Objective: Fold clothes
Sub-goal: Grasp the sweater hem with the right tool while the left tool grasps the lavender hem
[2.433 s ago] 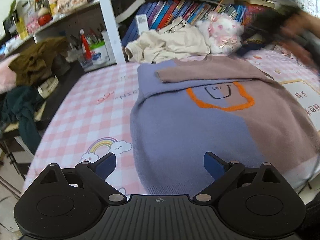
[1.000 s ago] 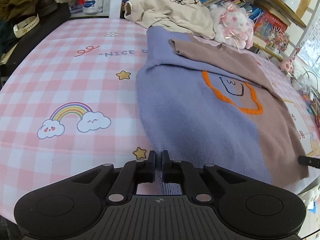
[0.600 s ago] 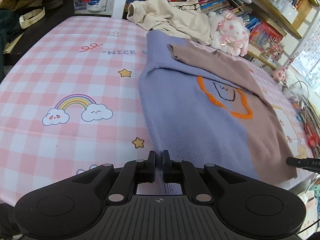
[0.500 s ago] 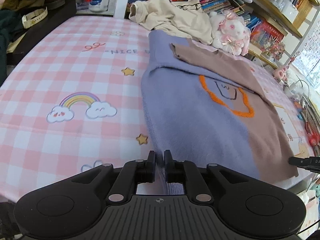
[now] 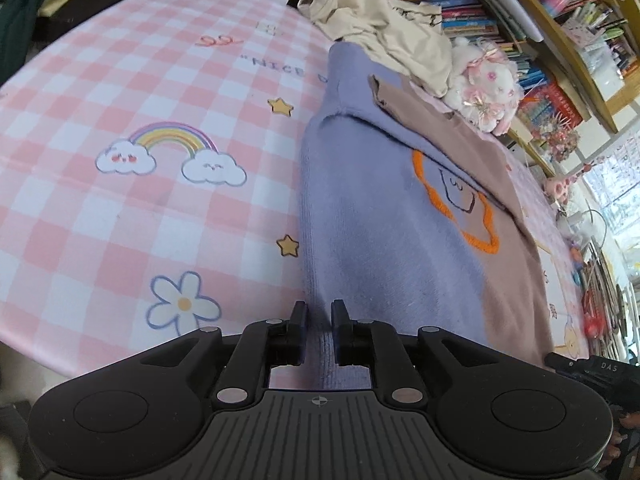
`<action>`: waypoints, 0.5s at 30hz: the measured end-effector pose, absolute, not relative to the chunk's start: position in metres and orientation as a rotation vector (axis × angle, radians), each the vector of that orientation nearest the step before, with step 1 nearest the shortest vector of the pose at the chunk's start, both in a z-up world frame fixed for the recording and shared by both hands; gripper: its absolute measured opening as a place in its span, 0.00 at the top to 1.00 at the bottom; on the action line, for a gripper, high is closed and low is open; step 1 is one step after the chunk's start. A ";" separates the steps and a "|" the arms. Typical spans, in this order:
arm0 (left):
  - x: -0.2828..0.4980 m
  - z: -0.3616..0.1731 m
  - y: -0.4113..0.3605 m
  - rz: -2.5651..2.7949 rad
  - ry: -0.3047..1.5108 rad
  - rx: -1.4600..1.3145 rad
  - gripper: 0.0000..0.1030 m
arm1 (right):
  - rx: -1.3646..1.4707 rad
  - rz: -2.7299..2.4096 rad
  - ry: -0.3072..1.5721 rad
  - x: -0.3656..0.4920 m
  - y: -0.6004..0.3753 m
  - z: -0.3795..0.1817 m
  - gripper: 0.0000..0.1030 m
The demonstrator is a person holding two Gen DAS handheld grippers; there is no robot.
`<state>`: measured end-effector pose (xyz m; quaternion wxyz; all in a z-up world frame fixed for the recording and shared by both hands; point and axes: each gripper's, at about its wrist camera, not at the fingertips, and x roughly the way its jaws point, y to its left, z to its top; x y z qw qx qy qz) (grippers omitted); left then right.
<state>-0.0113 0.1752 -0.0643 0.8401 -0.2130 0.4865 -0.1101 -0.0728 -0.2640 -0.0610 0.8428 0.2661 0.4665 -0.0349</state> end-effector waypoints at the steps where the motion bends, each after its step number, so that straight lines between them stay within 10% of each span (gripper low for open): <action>1: -0.011 -0.064 0.173 -0.234 1.020 -0.449 0.80 | 0.556 -0.068 0.987 -0.071 -0.264 -0.061 0.76; 15: -0.011 -0.030 0.130 -0.275 0.905 -0.311 0.95 | 0.257 0.106 0.931 -0.058 -0.220 -0.031 0.89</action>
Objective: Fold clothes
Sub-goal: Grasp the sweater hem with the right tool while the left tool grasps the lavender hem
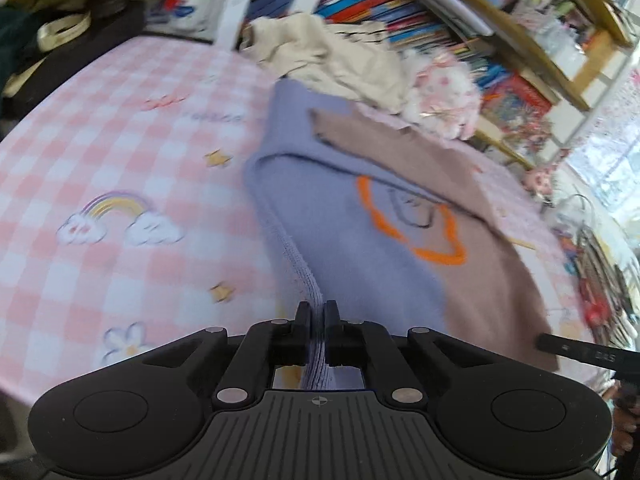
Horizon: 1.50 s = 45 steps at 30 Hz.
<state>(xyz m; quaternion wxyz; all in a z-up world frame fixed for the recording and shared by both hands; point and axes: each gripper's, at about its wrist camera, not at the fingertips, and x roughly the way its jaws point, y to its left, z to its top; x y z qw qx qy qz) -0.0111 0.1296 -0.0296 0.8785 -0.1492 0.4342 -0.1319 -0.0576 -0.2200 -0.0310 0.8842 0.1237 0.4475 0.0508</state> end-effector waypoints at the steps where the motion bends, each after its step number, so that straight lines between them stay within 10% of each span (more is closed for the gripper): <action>1: -0.009 -0.030 0.127 -0.270 0.912 -0.296 0.94 | 0.284 0.112 0.943 -0.054 -0.221 -0.033 0.88; 8: -0.013 -0.040 0.125 -0.239 0.975 -0.249 0.69 | 0.496 0.119 1.029 -0.047 -0.242 -0.047 0.64; 18: -0.015 -0.063 0.149 -0.215 1.022 -0.489 0.69 | 0.795 0.160 1.070 -0.042 -0.266 -0.070 0.60; 45: -0.004 -0.079 0.172 -0.301 1.074 -0.668 0.70 | 0.829 0.113 1.105 -0.070 -0.290 -0.073 0.84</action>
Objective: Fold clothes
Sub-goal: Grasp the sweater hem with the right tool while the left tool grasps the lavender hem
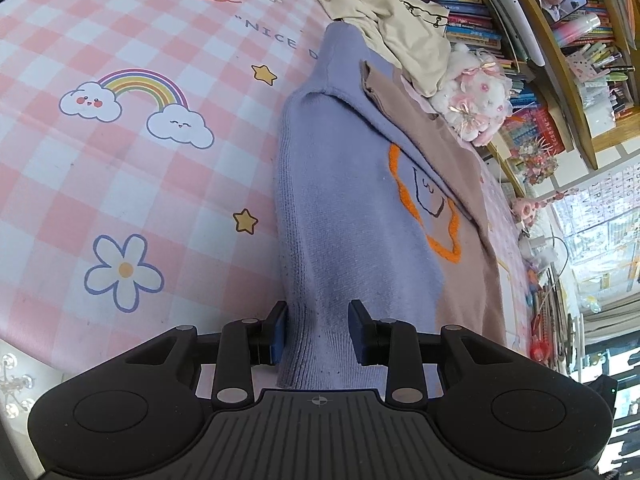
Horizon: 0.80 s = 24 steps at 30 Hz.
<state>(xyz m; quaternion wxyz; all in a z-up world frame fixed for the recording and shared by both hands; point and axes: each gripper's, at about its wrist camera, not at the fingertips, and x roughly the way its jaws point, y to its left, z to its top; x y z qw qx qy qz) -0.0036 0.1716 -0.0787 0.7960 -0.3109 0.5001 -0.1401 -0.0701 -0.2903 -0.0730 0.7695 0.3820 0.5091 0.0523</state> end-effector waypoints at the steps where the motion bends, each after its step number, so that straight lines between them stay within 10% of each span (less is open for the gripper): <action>1: -0.003 -0.079 0.172 -0.304 1.075 -0.667 0.70 | 0.825 0.112 1.104 -0.070 -0.289 -0.072 0.84; 14: -0.003 -0.080 0.176 -0.322 1.082 -0.682 0.70 | 0.812 0.101 1.101 -0.072 -0.287 -0.071 0.87; 24: -0.003 -0.084 0.183 -0.301 1.125 -0.687 0.96 | 0.780 0.098 1.106 -0.072 -0.286 -0.070 0.92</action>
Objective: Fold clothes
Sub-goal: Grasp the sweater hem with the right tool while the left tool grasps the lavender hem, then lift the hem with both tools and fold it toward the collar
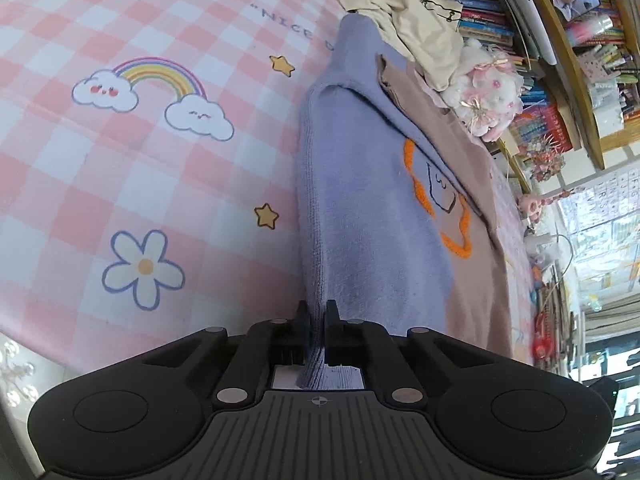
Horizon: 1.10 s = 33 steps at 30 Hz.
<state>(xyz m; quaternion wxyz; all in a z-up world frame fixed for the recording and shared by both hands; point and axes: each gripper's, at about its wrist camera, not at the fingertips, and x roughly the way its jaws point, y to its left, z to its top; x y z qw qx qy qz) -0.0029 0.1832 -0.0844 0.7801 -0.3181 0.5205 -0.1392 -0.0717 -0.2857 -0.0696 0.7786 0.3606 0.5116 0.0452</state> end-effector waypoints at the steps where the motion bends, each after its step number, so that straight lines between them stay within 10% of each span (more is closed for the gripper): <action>1: -0.003 -0.085 0.185 -0.305 1.130 -0.693 0.96 | 0.778 0.103 1.107 -0.073 -0.287 -0.067 0.92; 19: -0.053 -0.080 0.203 -0.404 1.214 -0.825 0.96 | 0.777 0.161 1.222 -0.122 -0.296 -0.041 0.92; 33: 0.046 -0.008 0.205 -0.491 0.712 -1.207 0.96 | 1.000 0.268 0.703 -0.018 -0.320 0.031 0.92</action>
